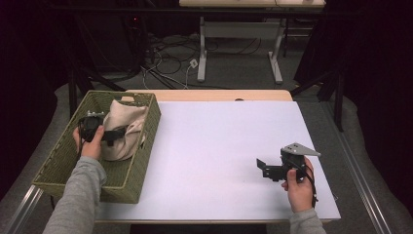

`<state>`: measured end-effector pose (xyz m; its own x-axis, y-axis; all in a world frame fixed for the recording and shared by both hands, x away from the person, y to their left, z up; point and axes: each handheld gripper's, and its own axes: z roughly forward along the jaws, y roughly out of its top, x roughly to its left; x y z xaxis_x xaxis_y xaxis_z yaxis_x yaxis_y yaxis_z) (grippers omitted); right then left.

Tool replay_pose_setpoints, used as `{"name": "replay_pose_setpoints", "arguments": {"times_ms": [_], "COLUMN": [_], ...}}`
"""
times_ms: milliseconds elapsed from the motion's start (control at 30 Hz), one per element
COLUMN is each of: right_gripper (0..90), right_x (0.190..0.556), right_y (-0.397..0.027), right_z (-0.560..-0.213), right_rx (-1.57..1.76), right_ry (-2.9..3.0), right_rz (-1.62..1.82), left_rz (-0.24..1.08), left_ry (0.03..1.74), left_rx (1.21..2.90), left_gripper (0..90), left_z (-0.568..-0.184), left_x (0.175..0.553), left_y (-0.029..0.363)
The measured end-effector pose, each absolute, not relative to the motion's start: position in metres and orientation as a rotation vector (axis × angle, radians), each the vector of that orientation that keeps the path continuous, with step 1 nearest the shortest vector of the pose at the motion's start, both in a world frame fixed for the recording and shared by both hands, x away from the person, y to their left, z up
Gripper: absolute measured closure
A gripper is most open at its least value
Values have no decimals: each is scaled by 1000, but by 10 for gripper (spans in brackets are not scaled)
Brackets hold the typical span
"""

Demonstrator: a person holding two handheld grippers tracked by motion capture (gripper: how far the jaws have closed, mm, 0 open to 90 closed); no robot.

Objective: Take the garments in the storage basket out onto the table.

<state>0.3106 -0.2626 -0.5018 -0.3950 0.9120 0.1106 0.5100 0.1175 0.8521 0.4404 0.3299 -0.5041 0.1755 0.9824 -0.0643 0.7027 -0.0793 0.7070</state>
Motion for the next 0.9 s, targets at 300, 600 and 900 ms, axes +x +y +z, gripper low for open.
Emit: {"name": "replay_pose_setpoints", "arguments": {"times_ms": [300,600,900], "right_gripper": [2,2,2], "right_x": [311,311,312], "right_y": [-262,-261,-261], "right_z": [-503,-504,-506], "right_rx": [1376,1372,1372], "right_ry": [1957,1967,1974], "right_rz": [1207,1205,1191], "left_rz": [554,559,505], "left_ry": [1617,1618,1637], "left_rx": [1814,1815,1784], "left_gripper": [0,0,4], "left_z": [-508,-511,-514], "left_x": [441,441,442], "left_y": [331,331,334]}}
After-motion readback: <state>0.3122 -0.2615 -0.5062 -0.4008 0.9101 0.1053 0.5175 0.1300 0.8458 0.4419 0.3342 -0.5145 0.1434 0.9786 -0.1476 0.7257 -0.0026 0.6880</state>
